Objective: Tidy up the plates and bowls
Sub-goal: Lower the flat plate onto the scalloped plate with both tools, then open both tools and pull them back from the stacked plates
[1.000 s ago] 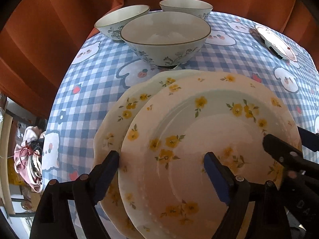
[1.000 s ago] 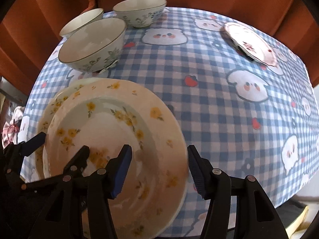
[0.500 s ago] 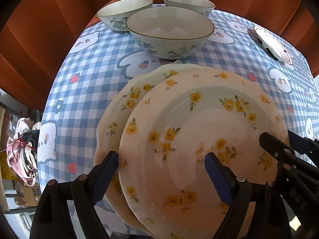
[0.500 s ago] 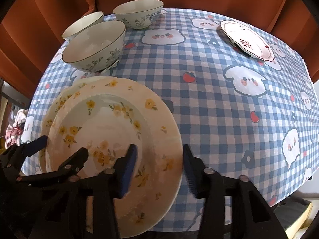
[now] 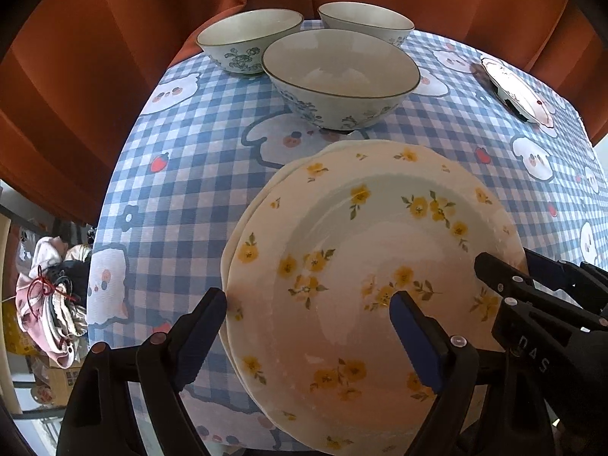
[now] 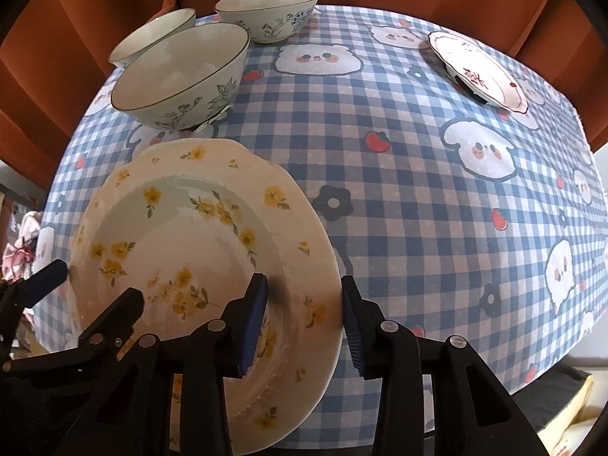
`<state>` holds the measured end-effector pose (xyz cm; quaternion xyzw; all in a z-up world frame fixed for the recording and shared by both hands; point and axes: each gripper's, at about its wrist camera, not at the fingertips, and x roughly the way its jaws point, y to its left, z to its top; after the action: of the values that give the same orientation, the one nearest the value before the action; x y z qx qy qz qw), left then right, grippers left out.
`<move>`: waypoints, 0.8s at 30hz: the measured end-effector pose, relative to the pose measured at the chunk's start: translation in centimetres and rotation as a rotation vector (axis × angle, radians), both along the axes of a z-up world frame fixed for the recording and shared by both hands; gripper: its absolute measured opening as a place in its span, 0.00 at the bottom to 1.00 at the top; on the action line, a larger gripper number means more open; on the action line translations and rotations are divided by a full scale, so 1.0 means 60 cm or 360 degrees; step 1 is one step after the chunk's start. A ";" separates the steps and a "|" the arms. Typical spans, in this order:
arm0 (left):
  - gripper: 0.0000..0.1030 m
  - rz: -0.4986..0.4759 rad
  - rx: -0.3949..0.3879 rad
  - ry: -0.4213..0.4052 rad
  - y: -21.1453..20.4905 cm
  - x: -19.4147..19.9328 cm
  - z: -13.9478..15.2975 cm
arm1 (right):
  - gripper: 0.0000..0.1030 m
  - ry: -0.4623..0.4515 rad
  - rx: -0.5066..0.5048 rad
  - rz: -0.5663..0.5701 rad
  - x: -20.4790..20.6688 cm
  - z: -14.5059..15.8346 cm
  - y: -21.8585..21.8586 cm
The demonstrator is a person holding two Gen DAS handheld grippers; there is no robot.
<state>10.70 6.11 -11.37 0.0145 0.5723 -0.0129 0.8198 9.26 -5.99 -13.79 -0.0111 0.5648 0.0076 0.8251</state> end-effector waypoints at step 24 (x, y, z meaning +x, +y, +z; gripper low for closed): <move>0.87 0.0041 -0.0020 -0.0104 -0.031 -0.019 0.050 | 0.51 -0.0152 0.0054 -0.0034 -0.027 0.062 -0.028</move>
<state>9.56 4.28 -8.39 0.0026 0.5452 -0.0054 0.8383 7.66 -7.67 -10.06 0.0087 0.5245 0.0079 0.8513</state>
